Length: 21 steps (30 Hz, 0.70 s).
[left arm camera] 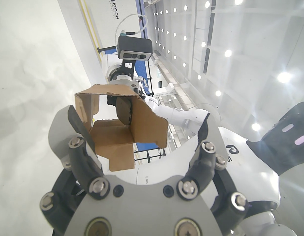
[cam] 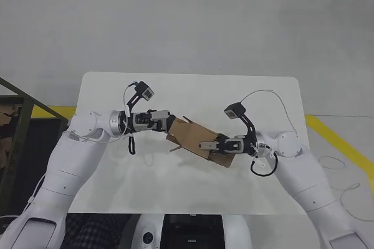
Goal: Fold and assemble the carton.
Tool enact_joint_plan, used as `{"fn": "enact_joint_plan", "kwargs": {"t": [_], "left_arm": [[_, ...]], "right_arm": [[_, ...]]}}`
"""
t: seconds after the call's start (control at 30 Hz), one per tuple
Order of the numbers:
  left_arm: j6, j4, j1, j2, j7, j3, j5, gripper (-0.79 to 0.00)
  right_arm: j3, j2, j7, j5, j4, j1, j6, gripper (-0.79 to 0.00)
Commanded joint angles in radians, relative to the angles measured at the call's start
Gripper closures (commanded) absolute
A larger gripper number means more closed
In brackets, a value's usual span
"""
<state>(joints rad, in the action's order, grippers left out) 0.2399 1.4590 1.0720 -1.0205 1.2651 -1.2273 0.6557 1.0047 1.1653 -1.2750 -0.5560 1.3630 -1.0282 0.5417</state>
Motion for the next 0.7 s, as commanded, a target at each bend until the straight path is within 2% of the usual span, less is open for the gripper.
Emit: {"fn": "enact_joint_plan", "kwargs": {"t": [0.0,0.67], "left_arm": [[-0.004,0.008,0.0,-0.001,0.006,0.002,0.009,-0.785],[-0.025,0.044,-0.008,-0.012,0.033,0.047,0.031,-0.785]], "right_arm": [[-0.003,0.001,0.003,-0.001,-0.001,-0.001,-0.001,0.0],[-0.026,0.012,0.034,-0.04,-0.001,-0.003,0.007,0.0]]}}
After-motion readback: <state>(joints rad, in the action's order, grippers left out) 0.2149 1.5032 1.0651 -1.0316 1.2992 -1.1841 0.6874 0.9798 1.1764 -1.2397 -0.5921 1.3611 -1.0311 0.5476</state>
